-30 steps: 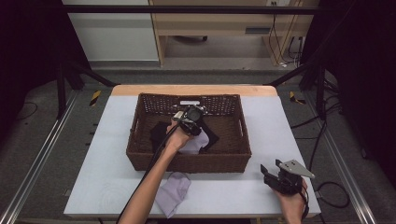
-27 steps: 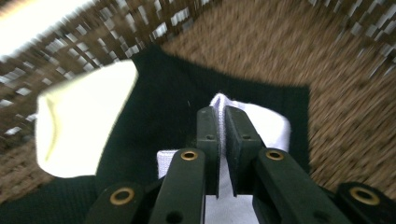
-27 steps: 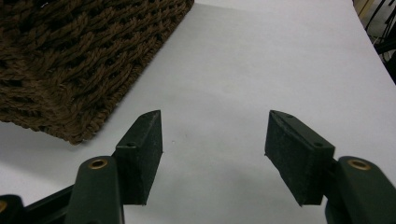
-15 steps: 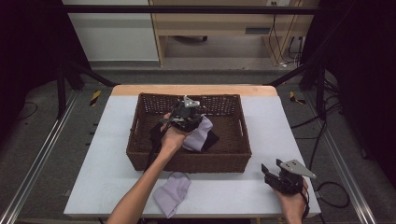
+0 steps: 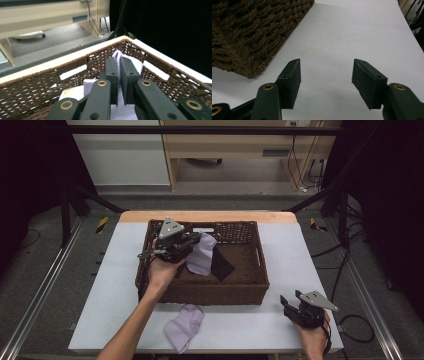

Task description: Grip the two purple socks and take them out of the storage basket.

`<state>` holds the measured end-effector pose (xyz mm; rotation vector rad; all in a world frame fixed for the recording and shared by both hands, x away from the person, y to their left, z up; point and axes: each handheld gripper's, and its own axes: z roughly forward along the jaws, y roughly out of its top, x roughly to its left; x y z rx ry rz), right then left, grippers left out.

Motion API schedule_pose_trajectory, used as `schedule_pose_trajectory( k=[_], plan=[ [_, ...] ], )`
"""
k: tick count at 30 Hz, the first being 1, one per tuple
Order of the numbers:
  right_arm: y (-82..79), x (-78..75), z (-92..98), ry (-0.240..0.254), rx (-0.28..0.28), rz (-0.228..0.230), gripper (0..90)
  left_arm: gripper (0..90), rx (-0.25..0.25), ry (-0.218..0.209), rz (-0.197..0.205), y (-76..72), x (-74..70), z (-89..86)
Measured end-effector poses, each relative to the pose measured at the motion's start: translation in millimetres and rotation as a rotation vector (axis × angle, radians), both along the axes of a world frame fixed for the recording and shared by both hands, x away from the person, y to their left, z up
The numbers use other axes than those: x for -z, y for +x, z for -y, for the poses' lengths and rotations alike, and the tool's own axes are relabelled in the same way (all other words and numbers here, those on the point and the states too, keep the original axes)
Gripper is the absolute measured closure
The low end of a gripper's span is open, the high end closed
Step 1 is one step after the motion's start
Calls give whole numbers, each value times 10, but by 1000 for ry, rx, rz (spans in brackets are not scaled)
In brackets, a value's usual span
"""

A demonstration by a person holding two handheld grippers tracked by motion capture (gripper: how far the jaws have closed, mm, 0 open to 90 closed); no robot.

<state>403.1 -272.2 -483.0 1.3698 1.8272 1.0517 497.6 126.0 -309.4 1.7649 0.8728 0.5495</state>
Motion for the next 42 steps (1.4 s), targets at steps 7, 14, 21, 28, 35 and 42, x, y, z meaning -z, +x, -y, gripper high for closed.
schedule_pose_trajectory(
  k=[7, 14, 21, 28, 35, 42],
  plan=[
    [-4, -2, 0, -4, 6, -2, 427, 845, 10, -55, 46, -208, -158, -199],
    [-9, -5, -4, -11, 6, 4, 441, 844, 27, -76, 107, -459, -370, -372],
    [-15, -15, -13, -14, 5, 8, 455, 845, 51, -101, 144, -728, -512, -513],
    [-18, -22, -23, -14, -1, 9, 471, 844, 87, -101, 179, -1005, -553, -616],
    [-29, -29, -29, -13, -5, 11, 480, 844, 123, -117, 182, -1228, -452, -695],
    [-22, -23, -62, -20, -11, 6, 482, 844, 155, -85, 148, -1407, -185, -722]
  ],
)
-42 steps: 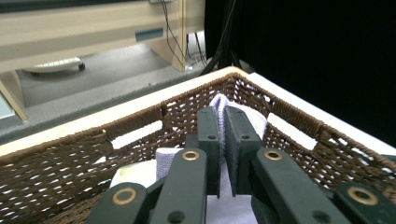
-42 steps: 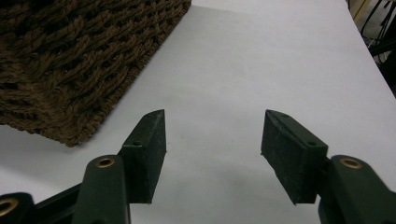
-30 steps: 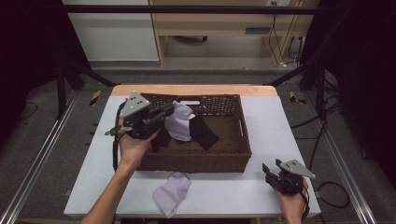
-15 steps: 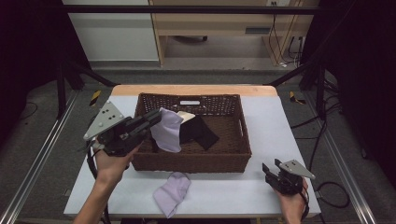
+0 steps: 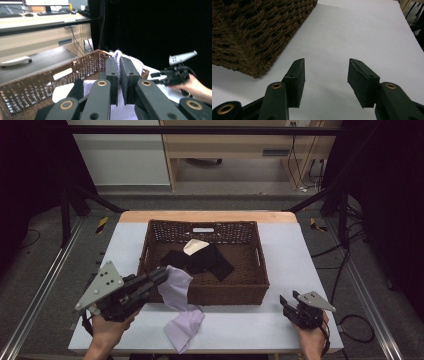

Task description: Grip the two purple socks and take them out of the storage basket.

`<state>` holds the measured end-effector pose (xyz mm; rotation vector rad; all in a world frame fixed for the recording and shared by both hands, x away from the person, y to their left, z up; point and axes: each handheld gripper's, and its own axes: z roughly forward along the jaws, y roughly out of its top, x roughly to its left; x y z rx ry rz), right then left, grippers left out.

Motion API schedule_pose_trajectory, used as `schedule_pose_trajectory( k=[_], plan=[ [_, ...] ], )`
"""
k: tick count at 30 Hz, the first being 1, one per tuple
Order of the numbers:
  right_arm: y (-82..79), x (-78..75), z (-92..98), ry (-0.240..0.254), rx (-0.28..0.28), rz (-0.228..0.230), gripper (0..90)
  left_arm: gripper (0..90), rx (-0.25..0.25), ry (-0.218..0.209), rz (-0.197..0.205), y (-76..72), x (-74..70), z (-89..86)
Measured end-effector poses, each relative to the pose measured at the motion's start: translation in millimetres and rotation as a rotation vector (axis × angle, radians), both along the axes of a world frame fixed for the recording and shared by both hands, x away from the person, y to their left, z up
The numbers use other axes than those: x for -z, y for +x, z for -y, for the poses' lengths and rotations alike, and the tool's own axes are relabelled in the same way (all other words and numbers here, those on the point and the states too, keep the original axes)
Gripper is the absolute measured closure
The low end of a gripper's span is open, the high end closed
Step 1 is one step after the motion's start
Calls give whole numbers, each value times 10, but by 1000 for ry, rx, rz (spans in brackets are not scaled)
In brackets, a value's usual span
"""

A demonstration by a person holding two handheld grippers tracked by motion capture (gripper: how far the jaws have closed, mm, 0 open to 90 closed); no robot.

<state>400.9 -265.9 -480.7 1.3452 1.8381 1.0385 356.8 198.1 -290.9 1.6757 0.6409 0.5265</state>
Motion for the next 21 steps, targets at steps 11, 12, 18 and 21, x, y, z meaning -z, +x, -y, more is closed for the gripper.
schedule_pose_trajectory(
  k=[11, 12, 18, 21],
  plan=[
    [-10, 4, -22, 1, 0, -4, 475, 843, 23, 73, -150, 7, 646, 68],
    [-7, 10, -21, -2, 0, -6, 474, 843, 23, 91, -169, 12, 729, 83],
    [-12, 22, -31, -3, 1, -11, 468, 843, 24, 157, -244, 45, 1055, 170],
    [-15, 28, -27, -6, 4, -10, 448, 843, 25, 180, -275, 85, 1192, 220]
  ],
)
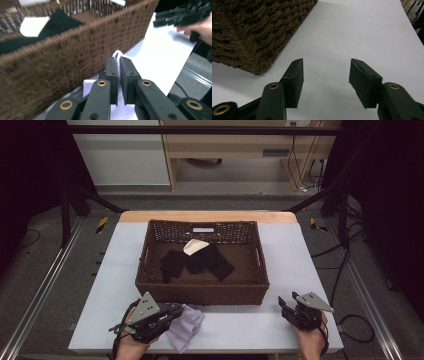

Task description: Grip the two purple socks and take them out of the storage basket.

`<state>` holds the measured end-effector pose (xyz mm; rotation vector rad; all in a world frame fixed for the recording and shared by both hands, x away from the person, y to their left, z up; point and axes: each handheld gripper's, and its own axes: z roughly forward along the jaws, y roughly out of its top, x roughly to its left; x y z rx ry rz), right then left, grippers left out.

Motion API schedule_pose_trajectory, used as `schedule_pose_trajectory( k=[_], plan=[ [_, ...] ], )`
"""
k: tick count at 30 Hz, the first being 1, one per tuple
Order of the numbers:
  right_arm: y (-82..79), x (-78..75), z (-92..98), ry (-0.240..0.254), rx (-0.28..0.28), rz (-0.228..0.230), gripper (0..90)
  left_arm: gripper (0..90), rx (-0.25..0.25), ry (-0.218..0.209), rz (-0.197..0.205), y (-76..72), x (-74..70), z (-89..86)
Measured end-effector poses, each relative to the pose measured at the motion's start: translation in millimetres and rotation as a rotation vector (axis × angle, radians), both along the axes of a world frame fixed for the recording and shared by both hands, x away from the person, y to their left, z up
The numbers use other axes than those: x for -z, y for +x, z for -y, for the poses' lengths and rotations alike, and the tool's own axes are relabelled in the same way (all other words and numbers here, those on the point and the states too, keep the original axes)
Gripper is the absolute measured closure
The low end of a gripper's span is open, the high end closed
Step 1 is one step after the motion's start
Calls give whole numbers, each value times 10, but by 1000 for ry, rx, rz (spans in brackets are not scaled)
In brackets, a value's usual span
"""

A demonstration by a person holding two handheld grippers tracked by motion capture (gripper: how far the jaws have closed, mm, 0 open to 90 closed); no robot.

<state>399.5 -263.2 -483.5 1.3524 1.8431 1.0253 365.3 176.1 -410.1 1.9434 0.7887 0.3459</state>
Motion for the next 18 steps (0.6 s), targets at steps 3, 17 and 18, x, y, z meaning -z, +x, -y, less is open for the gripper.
schedule_pose_trajectory(
  k=[3, 17, 18],
  plan=[
    [2, 12, 2, -4, 5, 0, 446, 843, 1, 31, -34, 51, 147, 64],
    [16, 15, 2, -5, 28, -14, 360, 800, 12, 106, -67, 198, 474, 339],
    [16, 15, 1, -5, 28, -15, 357, 763, 11, 97, -67, 192, 460, 331]
  ],
)
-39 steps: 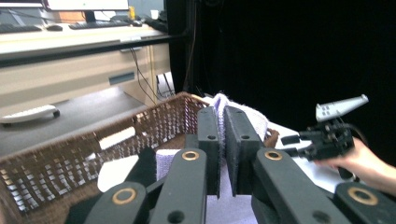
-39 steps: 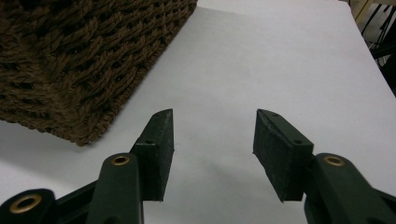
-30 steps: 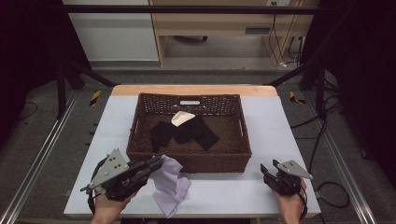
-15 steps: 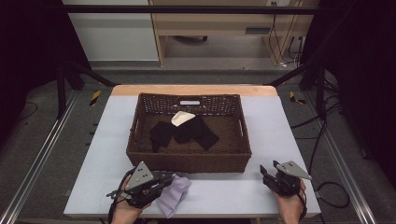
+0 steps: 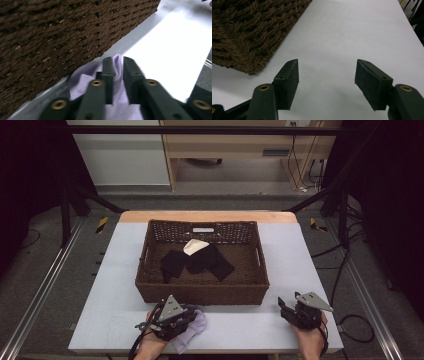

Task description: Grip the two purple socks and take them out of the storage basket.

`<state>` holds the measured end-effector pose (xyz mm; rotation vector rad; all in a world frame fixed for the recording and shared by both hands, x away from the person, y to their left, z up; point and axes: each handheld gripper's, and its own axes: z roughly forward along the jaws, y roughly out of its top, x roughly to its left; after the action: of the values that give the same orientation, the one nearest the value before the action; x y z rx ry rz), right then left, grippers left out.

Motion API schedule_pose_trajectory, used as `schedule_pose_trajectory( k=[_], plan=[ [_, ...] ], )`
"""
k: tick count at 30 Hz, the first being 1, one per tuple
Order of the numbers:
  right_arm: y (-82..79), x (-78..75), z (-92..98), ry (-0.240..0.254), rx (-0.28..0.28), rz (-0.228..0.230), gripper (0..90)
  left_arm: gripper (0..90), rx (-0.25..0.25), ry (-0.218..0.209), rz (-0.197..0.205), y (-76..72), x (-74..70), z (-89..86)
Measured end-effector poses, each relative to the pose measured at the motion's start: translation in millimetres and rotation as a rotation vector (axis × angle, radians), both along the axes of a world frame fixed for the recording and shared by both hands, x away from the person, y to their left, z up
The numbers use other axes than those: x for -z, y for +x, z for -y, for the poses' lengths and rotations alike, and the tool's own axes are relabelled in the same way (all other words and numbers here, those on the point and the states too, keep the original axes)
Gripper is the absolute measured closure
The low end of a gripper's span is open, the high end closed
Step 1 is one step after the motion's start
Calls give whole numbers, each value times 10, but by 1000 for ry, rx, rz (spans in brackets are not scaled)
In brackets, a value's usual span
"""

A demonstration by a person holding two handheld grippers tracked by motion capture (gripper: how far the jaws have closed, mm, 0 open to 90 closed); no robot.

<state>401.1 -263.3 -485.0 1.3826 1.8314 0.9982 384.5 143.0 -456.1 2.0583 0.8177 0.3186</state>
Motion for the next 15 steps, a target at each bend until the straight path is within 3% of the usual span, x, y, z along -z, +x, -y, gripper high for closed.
schedule_pose_trajectory(
  k=[6, 10, 15],
  plan=[
    [8, 0, 3, 4, 10, -6, 324, 582, -29, -27, 26, -42, -139, -128],
    [4, -2, 10, 9, 10, -1, 313, 522, -72, -54, 48, -73, -239, -302],
    [7, -5, 19, 16, 21, -1, 282, 448, -127, -58, 69, -93, -319, -560]
  ],
)
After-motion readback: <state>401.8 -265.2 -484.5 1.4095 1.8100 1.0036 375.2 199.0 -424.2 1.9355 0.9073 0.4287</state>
